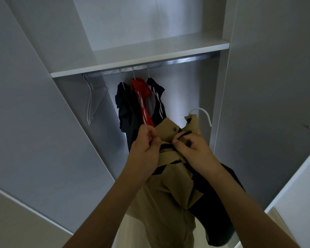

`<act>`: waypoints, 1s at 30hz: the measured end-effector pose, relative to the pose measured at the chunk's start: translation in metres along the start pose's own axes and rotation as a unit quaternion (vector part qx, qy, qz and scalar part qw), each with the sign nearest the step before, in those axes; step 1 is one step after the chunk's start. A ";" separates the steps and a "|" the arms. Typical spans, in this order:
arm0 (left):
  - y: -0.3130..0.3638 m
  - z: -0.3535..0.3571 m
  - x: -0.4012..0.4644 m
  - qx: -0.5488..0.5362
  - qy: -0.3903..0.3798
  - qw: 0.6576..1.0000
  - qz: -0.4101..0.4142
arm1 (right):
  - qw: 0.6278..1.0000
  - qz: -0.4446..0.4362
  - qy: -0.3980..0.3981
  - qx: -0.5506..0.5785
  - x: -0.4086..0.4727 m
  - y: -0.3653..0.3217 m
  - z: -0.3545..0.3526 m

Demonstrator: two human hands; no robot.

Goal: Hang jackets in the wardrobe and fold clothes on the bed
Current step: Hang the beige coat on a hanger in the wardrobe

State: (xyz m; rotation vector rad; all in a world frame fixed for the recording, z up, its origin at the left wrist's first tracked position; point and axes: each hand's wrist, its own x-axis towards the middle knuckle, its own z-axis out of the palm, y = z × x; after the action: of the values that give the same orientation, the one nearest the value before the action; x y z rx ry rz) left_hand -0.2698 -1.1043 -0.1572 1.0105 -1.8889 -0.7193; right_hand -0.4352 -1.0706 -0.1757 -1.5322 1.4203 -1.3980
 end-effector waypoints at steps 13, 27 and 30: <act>0.010 0.004 -0.024 0.058 -0.064 0.996 0.011 | 0.976 0.117 0.163 0.084 0.015 0.007 -0.012; -0.003 0.023 -0.010 0.086 -0.239 0.967 -0.017 | 0.984 0.017 0.144 0.101 0.010 -0.005 -0.008; -0.010 0.016 -0.022 0.132 -0.274 0.953 0.012 | 0.972 0.048 0.194 0.123 0.015 -0.004 -0.017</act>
State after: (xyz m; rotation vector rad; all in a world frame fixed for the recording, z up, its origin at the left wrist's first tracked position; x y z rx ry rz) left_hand -0.2735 -1.0892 -0.1820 1.0161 -2.5286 -0.8055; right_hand -0.4519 -1.0800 -0.1640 -1.0572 1.4519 -1.8075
